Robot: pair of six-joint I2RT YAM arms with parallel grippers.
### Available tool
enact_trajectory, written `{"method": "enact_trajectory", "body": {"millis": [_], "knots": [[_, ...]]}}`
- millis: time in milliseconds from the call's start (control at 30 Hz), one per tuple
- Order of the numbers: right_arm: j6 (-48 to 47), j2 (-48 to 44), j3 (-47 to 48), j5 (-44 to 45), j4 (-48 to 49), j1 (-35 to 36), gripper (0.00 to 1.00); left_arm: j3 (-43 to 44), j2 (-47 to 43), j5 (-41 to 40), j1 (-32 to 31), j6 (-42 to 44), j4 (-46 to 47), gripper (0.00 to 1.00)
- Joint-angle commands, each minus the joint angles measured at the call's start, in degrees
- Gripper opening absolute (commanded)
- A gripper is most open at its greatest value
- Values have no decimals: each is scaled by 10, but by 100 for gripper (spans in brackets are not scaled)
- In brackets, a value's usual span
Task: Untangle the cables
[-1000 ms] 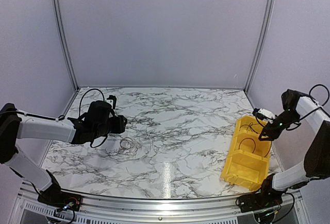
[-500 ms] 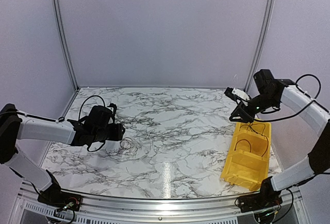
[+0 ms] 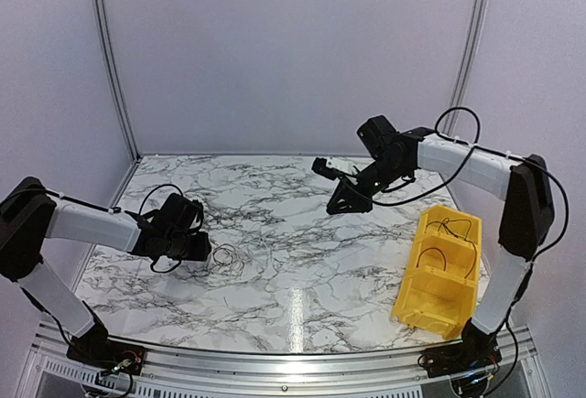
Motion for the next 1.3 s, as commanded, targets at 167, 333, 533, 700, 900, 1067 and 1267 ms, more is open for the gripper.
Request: {"method": "enact_trajectory", "body": {"millis": [167, 333, 533, 700, 900, 1067, 1267], "knots": [[-21, 118, 74, -79, -28, 42, 9, -3, -74, 50, 3, -12, -64, 40], [-37, 123, 53, -40, -30, 81, 11, -13, -109, 97, 3, 6, -65, 42], [-43, 134, 53, -31, -40, 99, 12, 11, -63, 134, 3, 24, -67, 35], [-43, 129, 48, -36, -41, 100, 12, 63, -13, 103, 3, 62, -123, 30], [-43, 130, 43, -36, -42, 100, 12, 86, 8, 103, 3, 74, -134, 12], [-44, 135, 44, -35, -44, 99, 11, 83, -4, 78, 3, 75, -135, 5], [-46, 139, 45, -35, -47, 100, 11, 85, 16, 96, 3, 63, -138, 23]]}}
